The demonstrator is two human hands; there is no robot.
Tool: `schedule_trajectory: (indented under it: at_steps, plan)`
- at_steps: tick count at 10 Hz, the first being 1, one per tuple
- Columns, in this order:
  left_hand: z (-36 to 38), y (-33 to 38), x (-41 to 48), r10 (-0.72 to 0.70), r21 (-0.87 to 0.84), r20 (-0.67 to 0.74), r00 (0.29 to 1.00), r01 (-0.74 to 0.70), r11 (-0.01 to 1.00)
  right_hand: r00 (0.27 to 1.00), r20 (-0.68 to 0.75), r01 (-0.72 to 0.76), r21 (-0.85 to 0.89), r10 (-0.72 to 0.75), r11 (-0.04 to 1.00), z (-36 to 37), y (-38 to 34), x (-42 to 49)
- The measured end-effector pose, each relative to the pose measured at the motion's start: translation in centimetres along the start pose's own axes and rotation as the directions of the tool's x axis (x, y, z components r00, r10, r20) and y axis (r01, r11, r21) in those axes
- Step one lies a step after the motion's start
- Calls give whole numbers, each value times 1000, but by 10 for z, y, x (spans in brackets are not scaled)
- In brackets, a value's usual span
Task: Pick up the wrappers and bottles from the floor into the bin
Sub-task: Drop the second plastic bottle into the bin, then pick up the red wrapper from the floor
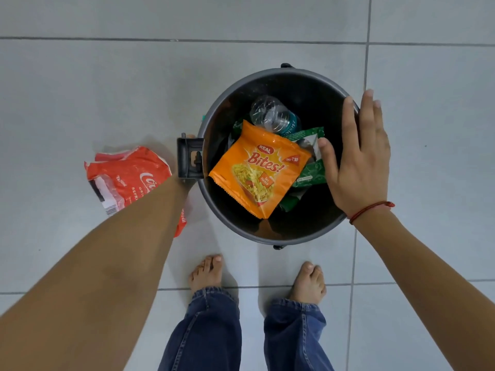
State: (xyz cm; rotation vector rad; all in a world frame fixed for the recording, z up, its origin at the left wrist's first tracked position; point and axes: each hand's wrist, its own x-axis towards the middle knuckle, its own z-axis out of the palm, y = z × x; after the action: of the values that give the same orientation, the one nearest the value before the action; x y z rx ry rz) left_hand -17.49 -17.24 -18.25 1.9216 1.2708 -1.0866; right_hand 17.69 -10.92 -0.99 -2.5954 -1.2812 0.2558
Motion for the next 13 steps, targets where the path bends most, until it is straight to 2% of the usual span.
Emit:
schedule_trajectory:
  at_steps: [1, 2, 3, 4, 5, 6, 7, 8, 9, 10, 11, 12, 13]
  plan:
    - [-14, 3, -3, -122, 38, -32, 992, 123, 992, 1000, 5, -2, -17, 2, 1000, -1, -1, 1]
    - [-21, 3, -7, -140, -277, 161, 977, 181, 944, 1000, 21, -12, -36, 13, 999, -3, -1, 2]
    - [-21, 4, -13, -113, -259, 220, 969, 169, 951, 1000, 27, -10, -44, 11, 999, -2, -1, 1]
    - [-38, 12, -27, -66, -102, 83, 994, 74, 992, 1000, 25, -9, -53, 11, 999, -1, -1, 1]
    - [-95, 41, -39, -99, -308, -138, 985, 52, 950, 1000, 28, -9, -66, 11, 998, -1, -1, 1]
    - [-213, 102, -60, -12, -378, -693, 721, -350, 857, 999, 39, -12, -62, 15, 998, -2, -2, 1]
    - [-284, 139, -91, -28, -410, -802, 597, -516, 752, 999, 41, -12, -71, 15, 997, -2, -2, 1]
    - [-292, 136, -112, -119, -512, -800, 589, -565, 647, 999, 37, -8, -82, 11, 997, -2, -2, 0]
    - [-302, 93, -81, -336, -514, -857, 390, -616, 597, 999, 31, -7, -83, 9, 997, -3, -2, 0]
    - [-236, 38, -31, -434, -593, -799, 417, -421, 687, 1000, 29, 0, -82, 3, 997, -3, -3, 1]
    - [-71, 9, -33, -57, -106, -160, 986, 40, 994, 1000, 15, 9, -90, -8, 996, -2, -2, 1]
    - [-6, 2, -23, 8, -36, -100, 995, -12, 999, 1000, -4, 13, -65, -14, 998, -1, 0, 1]
    - [-3, -8, -7, -63, -24, -33, 997, 62, 998, 1000, -7, 21, -36, -21, 999, 1, 2, 1]
